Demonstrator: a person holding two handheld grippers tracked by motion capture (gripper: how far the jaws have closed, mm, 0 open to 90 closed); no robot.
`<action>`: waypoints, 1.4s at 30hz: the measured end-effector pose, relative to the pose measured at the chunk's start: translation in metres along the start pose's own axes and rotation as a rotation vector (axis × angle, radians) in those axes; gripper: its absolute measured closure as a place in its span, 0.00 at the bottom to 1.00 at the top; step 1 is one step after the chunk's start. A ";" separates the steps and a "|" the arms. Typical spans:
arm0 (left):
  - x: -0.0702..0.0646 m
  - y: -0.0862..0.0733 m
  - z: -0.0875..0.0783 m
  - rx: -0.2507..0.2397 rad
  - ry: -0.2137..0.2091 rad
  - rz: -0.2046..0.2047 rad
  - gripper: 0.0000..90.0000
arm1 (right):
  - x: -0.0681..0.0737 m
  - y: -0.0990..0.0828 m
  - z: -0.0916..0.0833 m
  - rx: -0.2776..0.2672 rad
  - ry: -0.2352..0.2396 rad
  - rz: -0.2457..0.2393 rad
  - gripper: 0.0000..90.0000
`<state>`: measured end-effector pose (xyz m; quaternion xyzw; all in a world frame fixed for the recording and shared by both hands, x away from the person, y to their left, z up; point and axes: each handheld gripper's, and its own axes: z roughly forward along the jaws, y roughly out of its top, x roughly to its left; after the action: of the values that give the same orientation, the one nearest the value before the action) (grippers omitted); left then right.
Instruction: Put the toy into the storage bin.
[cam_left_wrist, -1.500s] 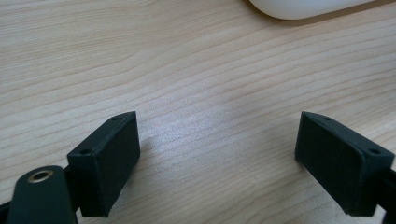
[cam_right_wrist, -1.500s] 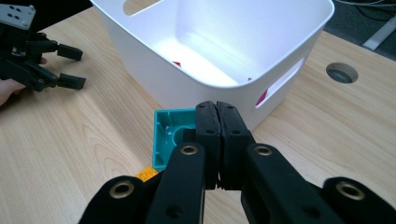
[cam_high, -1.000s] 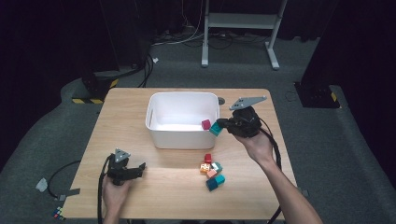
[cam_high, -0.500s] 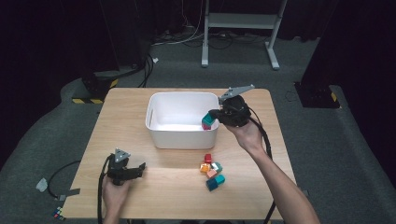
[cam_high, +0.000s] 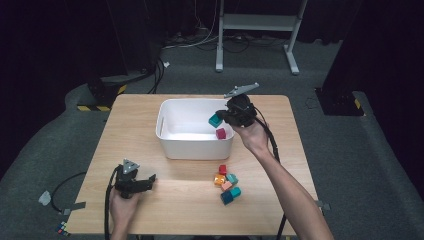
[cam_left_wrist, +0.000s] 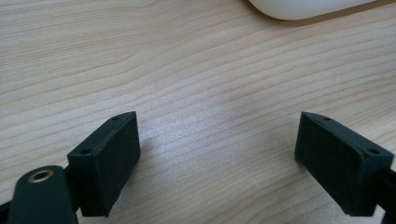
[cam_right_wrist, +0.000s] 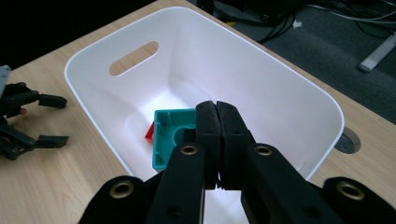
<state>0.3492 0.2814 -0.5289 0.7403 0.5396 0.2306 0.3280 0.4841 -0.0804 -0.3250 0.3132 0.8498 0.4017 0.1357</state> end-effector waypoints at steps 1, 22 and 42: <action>0.000 0.000 0.000 0.000 0.000 0.000 0.16 | 0.000 0.001 0.003 0.007 -0.003 -0.002 0.98; 0.000 0.000 0.000 -0.002 0.000 -0.004 0.16 | -0.002 0.015 0.048 0.048 -0.011 0.041 0.76; 0.000 0.000 0.000 0.000 0.001 -0.002 0.16 | -0.017 -0.011 0.015 -0.073 0.014 0.100 0.50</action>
<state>0.3489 0.2813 -0.5289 0.7398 0.5404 0.2305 0.3279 0.5001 -0.0877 -0.3430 0.3471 0.8189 0.4409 0.1208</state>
